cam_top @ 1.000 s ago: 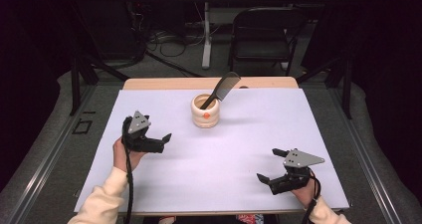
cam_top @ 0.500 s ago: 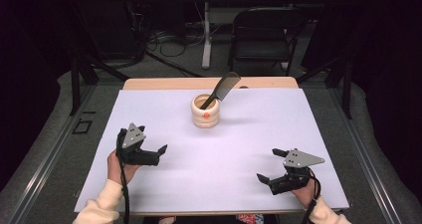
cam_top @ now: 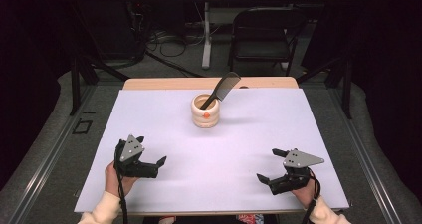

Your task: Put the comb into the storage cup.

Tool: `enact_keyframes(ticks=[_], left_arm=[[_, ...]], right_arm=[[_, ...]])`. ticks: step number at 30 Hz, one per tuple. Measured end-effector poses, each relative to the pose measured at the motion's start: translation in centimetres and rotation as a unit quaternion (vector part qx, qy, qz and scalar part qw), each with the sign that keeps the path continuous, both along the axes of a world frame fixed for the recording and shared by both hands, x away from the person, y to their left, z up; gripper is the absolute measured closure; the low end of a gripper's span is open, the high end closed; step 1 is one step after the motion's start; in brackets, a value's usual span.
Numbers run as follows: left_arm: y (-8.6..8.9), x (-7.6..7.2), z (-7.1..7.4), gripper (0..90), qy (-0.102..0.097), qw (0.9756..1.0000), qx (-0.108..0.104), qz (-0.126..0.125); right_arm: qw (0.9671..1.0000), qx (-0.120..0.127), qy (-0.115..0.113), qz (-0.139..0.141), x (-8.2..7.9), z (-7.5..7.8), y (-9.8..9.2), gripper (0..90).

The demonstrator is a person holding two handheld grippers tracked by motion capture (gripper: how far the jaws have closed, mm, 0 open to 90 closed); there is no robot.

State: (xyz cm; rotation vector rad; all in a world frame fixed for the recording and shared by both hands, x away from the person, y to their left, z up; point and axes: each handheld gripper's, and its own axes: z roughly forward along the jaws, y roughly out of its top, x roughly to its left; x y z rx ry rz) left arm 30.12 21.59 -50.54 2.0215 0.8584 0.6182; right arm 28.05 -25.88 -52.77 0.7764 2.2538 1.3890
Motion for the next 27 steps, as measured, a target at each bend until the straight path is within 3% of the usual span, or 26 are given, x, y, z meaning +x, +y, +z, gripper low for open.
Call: enact_keyframes(ticks=[27], left_arm=[[1.0, -3.1, -1.3, 0.0, 0.008, 0.9998, -0.001, 0.018]], right_arm=[[1.0000, 0.000, 0.002, 0.000, 0.1, -0.1, 0.0, 0.0]])
